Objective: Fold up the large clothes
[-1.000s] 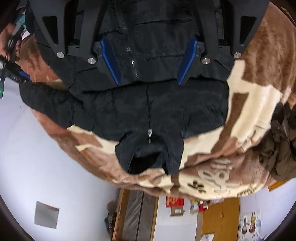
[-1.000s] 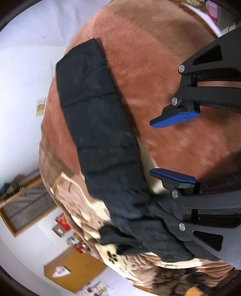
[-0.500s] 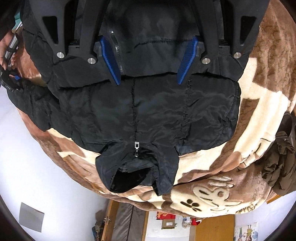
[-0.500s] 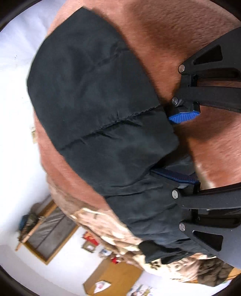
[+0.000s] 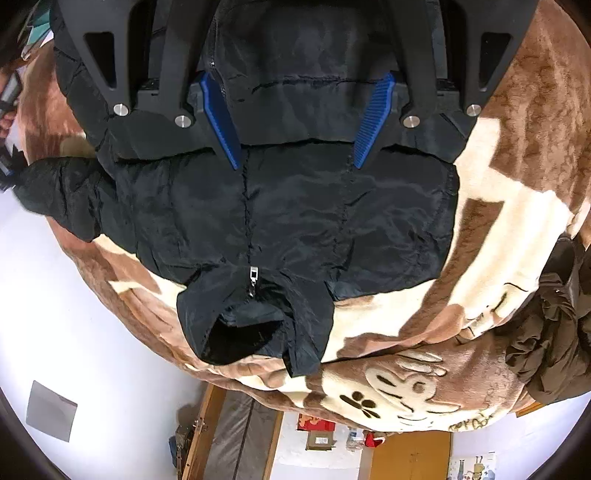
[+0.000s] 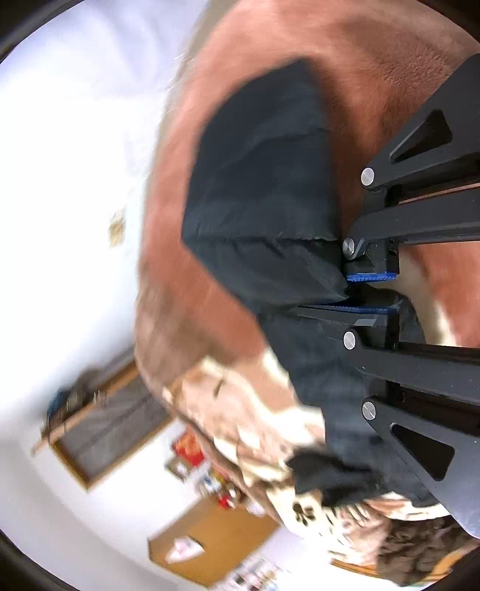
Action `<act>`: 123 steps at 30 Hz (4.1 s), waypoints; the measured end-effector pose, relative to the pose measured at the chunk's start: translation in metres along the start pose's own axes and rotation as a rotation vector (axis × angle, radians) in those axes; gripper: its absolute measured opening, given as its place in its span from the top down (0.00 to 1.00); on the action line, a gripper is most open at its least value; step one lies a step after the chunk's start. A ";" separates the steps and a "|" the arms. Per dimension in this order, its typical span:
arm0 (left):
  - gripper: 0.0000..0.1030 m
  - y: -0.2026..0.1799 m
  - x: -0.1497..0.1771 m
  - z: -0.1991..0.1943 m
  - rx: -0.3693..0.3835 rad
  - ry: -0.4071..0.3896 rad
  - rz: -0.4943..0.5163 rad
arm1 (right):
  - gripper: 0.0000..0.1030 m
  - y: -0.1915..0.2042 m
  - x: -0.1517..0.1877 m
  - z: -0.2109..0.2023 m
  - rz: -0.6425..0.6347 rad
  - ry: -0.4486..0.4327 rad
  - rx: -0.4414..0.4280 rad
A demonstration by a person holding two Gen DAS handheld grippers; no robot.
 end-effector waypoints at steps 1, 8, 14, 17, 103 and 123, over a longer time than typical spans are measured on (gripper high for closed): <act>0.36 0.001 -0.002 -0.002 0.000 -0.007 -0.001 | 0.91 0.007 -0.002 -0.006 -0.014 -0.010 -0.019; 0.36 0.016 -0.012 -0.020 0.005 -0.052 -0.030 | 0.91 0.130 -0.002 -0.055 -0.199 -0.041 -0.255; 0.36 0.036 -0.009 -0.031 0.013 -0.070 -0.078 | 0.91 0.232 0.054 -0.033 -0.380 0.082 -0.361; 0.36 0.053 -0.006 -0.036 0.007 -0.074 -0.103 | 0.88 0.265 0.102 -0.004 -0.468 0.194 -0.358; 0.35 0.028 -0.027 0.119 0.048 0.093 0.024 | 0.64 0.236 0.151 0.133 -0.568 0.259 -0.051; 0.37 -0.011 0.004 -0.080 0.081 -0.080 0.078 | 0.64 0.243 0.153 -0.069 -0.508 0.014 -0.122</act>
Point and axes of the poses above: each gripper's, at about its wrist camera, not at the fingertips, and z roughly the way its jaws point, y to its left, x to its underside, the point moved 5 cm from there along z, roughly the way its jaws point, and after that the axes turned 13 degrees about x, right-handed, at the moved point
